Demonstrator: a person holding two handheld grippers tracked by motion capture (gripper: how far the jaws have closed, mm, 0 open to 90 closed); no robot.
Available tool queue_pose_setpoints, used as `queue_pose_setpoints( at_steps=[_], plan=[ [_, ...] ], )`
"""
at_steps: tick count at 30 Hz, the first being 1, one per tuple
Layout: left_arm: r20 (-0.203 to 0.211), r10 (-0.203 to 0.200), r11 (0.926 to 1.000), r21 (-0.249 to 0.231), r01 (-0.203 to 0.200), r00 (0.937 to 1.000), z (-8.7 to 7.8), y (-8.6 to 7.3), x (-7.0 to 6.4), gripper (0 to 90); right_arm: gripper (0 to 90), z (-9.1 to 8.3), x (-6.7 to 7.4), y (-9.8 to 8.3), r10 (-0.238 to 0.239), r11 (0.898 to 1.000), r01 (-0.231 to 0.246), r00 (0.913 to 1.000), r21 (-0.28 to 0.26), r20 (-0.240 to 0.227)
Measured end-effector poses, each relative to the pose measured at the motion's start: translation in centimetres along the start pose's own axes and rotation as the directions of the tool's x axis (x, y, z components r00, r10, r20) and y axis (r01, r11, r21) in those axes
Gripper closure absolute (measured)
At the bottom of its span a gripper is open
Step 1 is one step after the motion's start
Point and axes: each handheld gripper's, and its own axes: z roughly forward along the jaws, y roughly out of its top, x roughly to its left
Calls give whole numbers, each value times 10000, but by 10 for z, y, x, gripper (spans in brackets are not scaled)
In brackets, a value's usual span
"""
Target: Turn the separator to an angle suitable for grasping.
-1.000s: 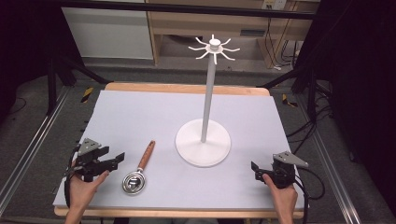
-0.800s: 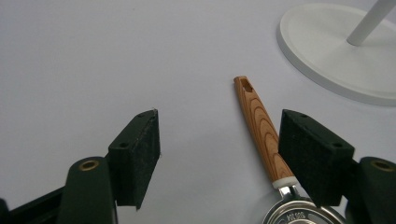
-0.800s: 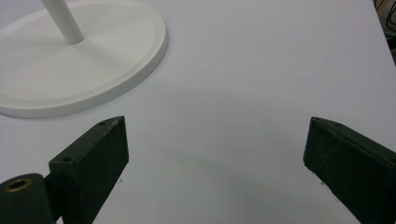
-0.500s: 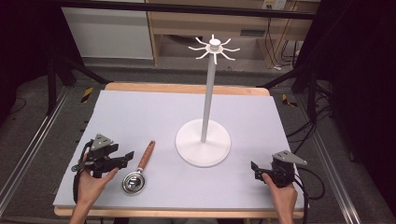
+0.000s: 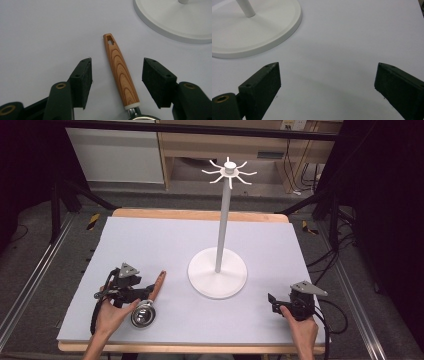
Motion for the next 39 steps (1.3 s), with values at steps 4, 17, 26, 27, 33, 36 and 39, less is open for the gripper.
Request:
queue_pose_setpoints(
  at_steps=[4, 17, 26, 27, 33, 36, 39],
  plan=[
    [-33, 202, 9993, 314, -201, 9998, 7, 1, -6, 453, 73, 0, 0, 0, 1, 10000, -1, 10000, 30, -15],
    [159, 197, 9886, 1487, -219, 9997, 29, -7, -11, 554, 82, 2, 0, -1, -158, 9995, 159, 9999, 270, -52],
    [148, 287, 9810, 1915, -310, 9995, 37, -11, -12, 587, 83, 3, 1, -2, -140, 9992, 144, 9999, 364, -86],
    [136, 279, 9806, 1939, -300, 9995, 37, -11, -12, 590, 83, 3, 1, -2, -143, 9992, 146, 9999, 369, -83],
    [163, 149, 9805, 1956, -178, 9998, 35, -12, -11, 616, 84, 3, 2, -2, -107, 9989, 115, 9998, 447, -197],
    [192, 195, 9800, 1975, -230, 9996, 32, -13, -10, 632, 85, 4, 2, -2, -150, 9989, 157, 9998, 431, -155],
    [163, 338, 9788, 2017, -364, 9993, 32, -13, -11, 638, 85, 3, 2, -2, -68, 9990, 76, 9998, 442, -188]
  ],
)
